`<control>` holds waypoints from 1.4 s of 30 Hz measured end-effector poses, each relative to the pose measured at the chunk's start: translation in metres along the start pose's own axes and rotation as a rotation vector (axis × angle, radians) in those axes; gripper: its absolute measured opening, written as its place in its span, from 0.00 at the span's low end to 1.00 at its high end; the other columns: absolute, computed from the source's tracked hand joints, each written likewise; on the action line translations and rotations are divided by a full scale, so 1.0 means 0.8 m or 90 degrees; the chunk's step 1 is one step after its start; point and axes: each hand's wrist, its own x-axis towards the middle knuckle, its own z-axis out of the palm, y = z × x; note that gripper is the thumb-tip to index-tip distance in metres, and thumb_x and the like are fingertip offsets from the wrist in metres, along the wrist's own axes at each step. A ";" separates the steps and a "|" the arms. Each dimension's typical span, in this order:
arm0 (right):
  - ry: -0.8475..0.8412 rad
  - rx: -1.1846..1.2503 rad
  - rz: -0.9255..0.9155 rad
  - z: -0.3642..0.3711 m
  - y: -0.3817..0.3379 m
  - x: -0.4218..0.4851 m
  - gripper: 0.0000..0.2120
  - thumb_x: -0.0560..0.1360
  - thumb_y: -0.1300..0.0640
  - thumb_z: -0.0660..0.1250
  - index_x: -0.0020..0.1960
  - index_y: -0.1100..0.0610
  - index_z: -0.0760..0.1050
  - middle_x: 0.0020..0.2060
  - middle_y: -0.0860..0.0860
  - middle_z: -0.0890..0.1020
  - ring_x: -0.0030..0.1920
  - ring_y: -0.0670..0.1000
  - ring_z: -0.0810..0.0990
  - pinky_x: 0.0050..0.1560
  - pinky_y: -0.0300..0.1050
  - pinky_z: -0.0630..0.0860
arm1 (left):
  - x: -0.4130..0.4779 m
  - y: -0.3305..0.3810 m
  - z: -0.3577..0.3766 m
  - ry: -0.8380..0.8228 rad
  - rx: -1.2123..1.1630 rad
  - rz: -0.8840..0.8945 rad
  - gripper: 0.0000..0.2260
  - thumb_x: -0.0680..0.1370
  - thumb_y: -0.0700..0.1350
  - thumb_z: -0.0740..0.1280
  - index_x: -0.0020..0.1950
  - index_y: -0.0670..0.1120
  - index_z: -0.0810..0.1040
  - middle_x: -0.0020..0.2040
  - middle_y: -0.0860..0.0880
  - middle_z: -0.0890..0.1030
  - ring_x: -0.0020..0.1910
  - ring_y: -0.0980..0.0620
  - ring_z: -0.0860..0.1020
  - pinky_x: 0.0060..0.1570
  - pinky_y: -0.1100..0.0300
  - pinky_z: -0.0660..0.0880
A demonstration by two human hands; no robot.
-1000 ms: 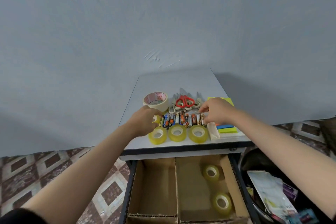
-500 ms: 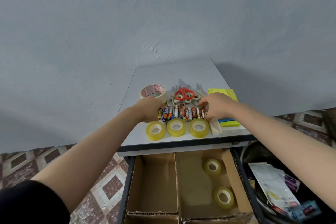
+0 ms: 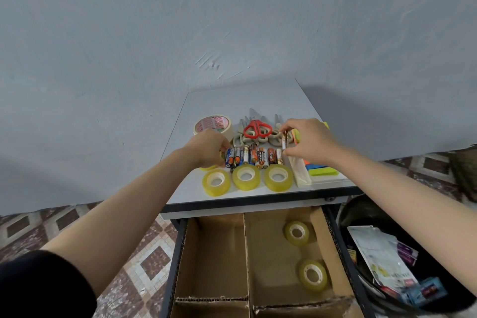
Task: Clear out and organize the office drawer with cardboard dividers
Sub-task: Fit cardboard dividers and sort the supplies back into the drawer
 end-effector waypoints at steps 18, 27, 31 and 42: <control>0.011 0.124 -0.008 -0.012 0.004 -0.041 0.21 0.68 0.58 0.75 0.59 0.53 0.76 0.57 0.49 0.79 0.33 0.34 0.66 0.35 0.33 0.64 | -0.001 -0.007 0.004 0.011 0.007 -0.049 0.19 0.70 0.49 0.74 0.60 0.51 0.79 0.59 0.50 0.78 0.57 0.49 0.75 0.54 0.57 0.73; 0.011 0.269 0.040 -0.031 -0.031 -0.066 0.17 0.67 0.61 0.76 0.54 0.54 0.78 0.46 0.46 0.79 0.34 0.38 0.73 0.36 0.31 0.71 | -0.045 -0.012 -0.009 0.239 -0.160 -0.011 0.23 0.69 0.45 0.75 0.63 0.46 0.76 0.57 0.47 0.77 0.50 0.49 0.77 0.48 0.60 0.71; -0.069 0.594 0.159 -0.038 -0.067 -0.100 0.12 0.68 0.71 0.72 0.49 0.59 0.79 0.51 0.55 0.78 0.37 0.51 0.82 0.37 0.40 0.82 | -0.100 0.001 -0.021 0.303 -0.335 -0.028 0.22 0.69 0.41 0.75 0.62 0.44 0.77 0.54 0.47 0.74 0.45 0.51 0.78 0.46 0.63 0.75; -0.267 0.760 0.285 0.032 -0.129 -0.229 0.07 0.72 0.70 0.68 0.49 0.66 0.78 0.39 0.59 0.80 0.40 0.54 0.81 0.42 0.45 0.82 | -0.297 0.049 0.044 0.144 -0.646 -0.140 0.17 0.70 0.38 0.74 0.56 0.50 0.79 0.42 0.54 0.80 0.39 0.65 0.79 0.42 0.74 0.75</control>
